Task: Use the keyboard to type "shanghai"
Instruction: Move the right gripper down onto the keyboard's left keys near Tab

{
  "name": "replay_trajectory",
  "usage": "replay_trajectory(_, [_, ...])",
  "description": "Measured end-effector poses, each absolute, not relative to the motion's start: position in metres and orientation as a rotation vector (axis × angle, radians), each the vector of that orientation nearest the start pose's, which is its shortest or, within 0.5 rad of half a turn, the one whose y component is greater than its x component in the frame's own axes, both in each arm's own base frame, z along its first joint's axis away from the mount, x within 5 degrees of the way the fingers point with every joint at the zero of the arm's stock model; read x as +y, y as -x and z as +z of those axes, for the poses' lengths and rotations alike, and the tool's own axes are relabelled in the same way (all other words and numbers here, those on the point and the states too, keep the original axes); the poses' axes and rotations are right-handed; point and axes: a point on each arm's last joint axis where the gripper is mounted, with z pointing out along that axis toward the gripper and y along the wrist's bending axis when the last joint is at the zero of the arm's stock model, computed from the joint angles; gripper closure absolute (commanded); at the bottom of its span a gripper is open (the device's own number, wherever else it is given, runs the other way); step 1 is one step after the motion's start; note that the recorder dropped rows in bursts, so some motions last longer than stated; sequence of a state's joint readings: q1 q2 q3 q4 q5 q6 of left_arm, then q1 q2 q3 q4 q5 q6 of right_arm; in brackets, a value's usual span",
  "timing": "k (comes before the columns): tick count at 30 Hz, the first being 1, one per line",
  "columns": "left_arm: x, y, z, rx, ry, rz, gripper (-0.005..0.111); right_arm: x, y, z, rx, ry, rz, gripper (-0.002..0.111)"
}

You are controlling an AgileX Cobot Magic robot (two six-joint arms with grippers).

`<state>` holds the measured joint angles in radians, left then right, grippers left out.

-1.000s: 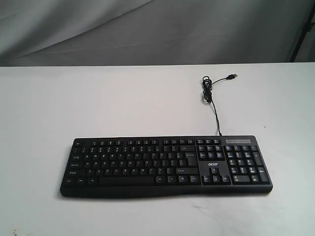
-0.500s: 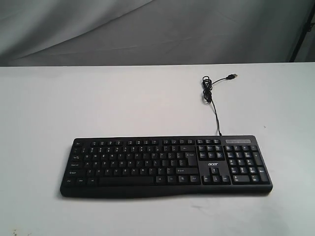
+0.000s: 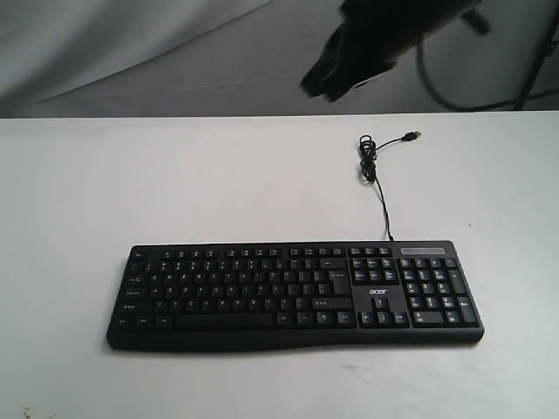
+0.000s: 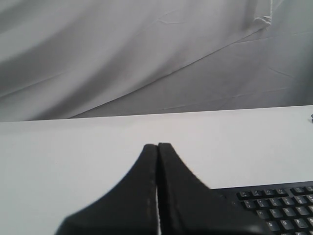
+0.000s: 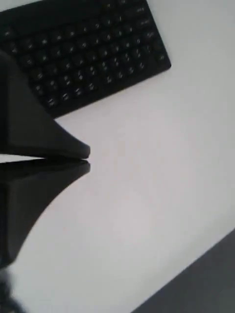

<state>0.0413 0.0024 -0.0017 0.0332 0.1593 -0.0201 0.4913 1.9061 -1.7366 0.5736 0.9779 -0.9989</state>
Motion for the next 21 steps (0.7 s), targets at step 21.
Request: replay_trajectory(21, [0.003,-0.056,0.199,1.644,0.028,0.046,0.107,0.407,-0.272,0.155,1.926,1.873,0.546,0.108])
